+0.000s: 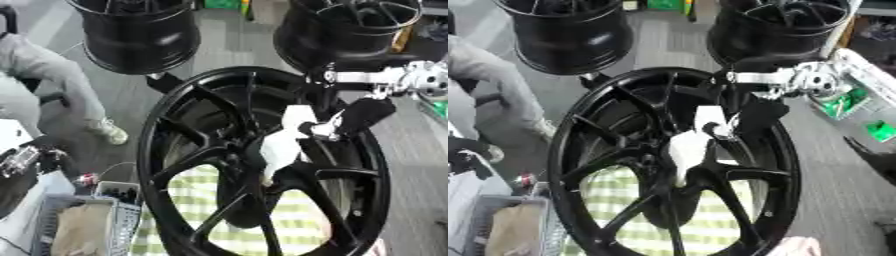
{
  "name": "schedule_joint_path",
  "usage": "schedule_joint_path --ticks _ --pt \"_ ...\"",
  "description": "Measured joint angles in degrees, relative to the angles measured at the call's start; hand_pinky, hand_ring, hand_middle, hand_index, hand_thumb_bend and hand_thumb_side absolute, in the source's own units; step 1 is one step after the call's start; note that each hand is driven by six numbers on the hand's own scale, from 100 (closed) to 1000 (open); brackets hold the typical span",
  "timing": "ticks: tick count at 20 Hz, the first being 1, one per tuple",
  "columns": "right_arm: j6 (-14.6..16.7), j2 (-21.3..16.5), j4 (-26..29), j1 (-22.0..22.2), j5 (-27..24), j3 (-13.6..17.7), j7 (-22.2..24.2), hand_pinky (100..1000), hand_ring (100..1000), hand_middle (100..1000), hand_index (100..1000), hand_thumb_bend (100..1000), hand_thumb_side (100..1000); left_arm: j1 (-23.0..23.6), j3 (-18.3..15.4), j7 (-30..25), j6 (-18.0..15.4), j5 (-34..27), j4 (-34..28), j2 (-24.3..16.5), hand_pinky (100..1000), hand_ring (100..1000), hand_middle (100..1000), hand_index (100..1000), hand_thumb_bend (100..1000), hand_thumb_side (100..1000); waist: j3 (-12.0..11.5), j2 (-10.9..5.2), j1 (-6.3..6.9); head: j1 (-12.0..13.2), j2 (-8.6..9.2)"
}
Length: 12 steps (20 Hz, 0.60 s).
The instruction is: Pull the pin out of the wheel hub.
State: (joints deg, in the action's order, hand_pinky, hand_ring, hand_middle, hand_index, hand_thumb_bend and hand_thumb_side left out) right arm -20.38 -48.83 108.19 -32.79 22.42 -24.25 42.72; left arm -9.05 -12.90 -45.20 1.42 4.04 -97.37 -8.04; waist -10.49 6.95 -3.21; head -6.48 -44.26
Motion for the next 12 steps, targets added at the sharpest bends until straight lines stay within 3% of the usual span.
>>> schedule_joint_path --ticks 12 --pt "1.44 1.66 -4.51 -0.29 1.42 -1.21 0.39 684 635 792 896 271 463 -0.01 0.01 -0.09 -0.05 0.0 0.0 0.0 597 463 585 715 100 910 -0.18 0.14 -0.02 -0.13 0.0"
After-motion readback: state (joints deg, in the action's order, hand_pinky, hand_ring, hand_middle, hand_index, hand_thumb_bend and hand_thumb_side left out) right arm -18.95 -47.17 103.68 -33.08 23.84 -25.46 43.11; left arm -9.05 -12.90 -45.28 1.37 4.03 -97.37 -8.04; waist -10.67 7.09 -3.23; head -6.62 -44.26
